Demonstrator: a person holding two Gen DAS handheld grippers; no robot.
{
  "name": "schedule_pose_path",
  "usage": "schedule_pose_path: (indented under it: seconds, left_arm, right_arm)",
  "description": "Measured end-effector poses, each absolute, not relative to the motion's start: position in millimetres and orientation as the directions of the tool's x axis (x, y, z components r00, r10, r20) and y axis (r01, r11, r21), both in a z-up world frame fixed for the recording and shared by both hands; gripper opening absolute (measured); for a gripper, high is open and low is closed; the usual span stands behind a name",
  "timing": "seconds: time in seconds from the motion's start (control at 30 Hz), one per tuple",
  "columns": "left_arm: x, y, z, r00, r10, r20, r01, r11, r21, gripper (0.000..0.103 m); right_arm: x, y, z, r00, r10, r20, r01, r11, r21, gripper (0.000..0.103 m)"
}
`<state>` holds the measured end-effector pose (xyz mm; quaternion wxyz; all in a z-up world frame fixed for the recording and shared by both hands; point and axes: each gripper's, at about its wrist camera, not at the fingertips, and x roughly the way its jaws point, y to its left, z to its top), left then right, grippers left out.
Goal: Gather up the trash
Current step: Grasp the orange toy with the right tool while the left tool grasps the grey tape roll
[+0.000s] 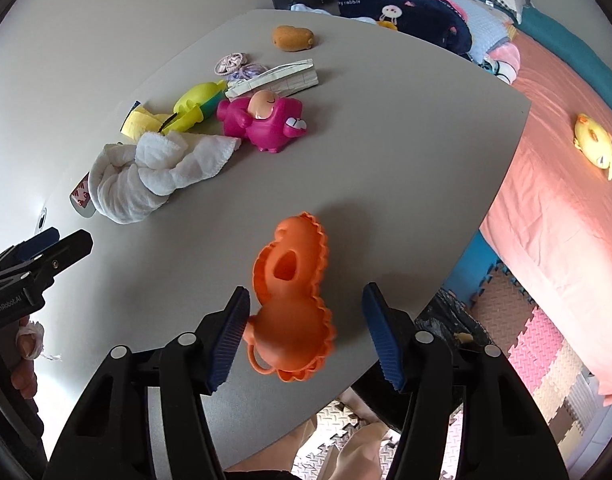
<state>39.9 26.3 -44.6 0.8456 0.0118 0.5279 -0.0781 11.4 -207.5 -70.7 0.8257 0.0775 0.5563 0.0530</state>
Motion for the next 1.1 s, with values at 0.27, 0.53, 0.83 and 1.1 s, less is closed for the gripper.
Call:
schedule_pose_path:
  seconds: [0.27,0.53,0.83,1.1]
  left_arm:
    - [57.0,34.2,-48.3,0.440,-0.082,-0.894,0.134,0.991,-0.025,0.097]
    - [80.0,44.6,-54.0,0.453,-0.077,-0.888,0.126,0.992,-0.022,0.097]
    - [100.2,50.3,-62.4,0.455,-0.102,-0.885,0.133,0.990,-0.046,0.080]
    - [100.2,52.8,-68.9,0.445,-0.188,-0.876,0.155,0.979,-0.131,0.061]
  right_arm:
    - [21.4,-207.8,-69.5,0.374,0.209,-0.904,-0.015,0.976,0.219,0.037]
    - [29.1,-204.5,-70.0,0.370,0.209,-0.905,-0.012,0.975,0.220,0.037]
    - [31.3,-202.9,-69.8,0.368,0.201,-0.908,-0.010,0.977,0.213,0.037]
    - [31.5,-202.8,-69.8,0.367,0.201,-0.908,-0.010,0.977,0.212,0.037]
